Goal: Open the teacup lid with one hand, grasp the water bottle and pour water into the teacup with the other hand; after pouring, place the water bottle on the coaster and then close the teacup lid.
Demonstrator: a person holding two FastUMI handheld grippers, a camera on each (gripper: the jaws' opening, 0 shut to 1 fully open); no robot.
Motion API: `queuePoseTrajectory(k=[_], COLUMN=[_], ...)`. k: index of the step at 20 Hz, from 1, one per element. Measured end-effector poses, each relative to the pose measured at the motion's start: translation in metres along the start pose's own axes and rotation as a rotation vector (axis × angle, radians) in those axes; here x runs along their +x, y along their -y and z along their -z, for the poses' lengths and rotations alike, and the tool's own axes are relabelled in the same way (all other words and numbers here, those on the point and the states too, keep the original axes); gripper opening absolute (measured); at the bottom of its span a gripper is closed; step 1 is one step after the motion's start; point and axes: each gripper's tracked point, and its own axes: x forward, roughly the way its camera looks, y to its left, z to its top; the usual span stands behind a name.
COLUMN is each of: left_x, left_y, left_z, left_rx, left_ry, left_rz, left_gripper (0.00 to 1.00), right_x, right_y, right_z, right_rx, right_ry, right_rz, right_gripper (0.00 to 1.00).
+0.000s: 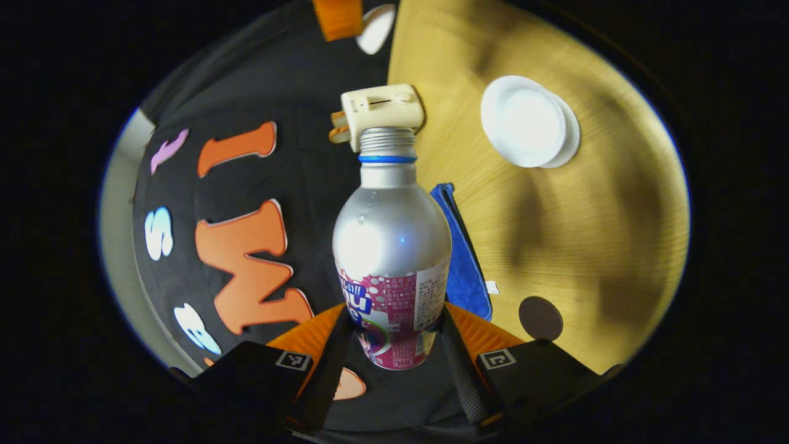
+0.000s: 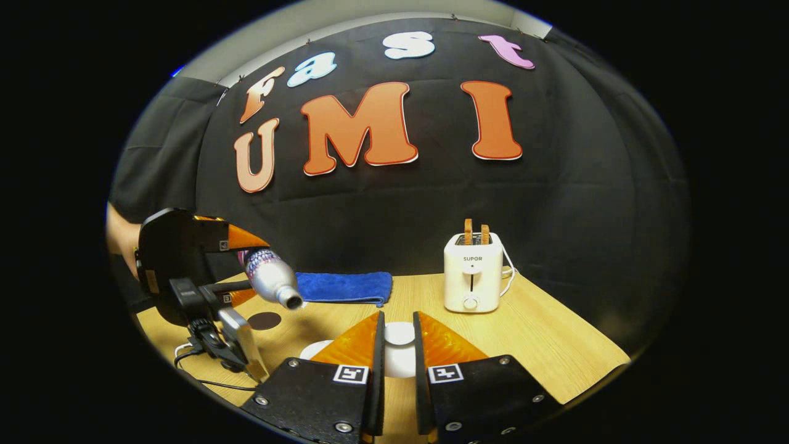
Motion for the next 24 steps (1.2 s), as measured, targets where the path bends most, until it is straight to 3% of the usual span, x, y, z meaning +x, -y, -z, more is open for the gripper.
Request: queuePoseTrajectory(k=[3, 10, 14, 19, 24], left_x=[-0.006, -0.024, -0.020, 0.003, 0.008], left_y=[-0.003, -0.038, -0.026, -0.013, -0.012], left_z=[0.033, 0.099, 0.127, 0.133, 0.126], left_rx=[-0.201, -0.606, -0.886, -1.223, -1.401], left_ry=[-0.033, -0.063, -0.109, -0.109, -0.109], left_rz=[-0.059, -0.279, -0.319, -0.305, -0.322], left_gripper=[0.83, 0.82, 0.83, 0.82, 0.82], right_x=[0.004, 0.018, 0.030, 0.043, 0.051], right_y=[-0.011, -0.057, -0.081, -0.106, -0.108], right_z=[-0.002, -0.010, 0.010, 0.036, 0.064], right_rx=[-0.014, -0.061, -0.104, -0.170, -0.199], right_ry=[-0.005, 0.001, -0.039, -0.086, -0.138], right_rz=[-0.004, -0.050, -0.066, -0.088, -0.074], right_gripper=[0.21, 0.21, 0.21, 0.22, 0.22])
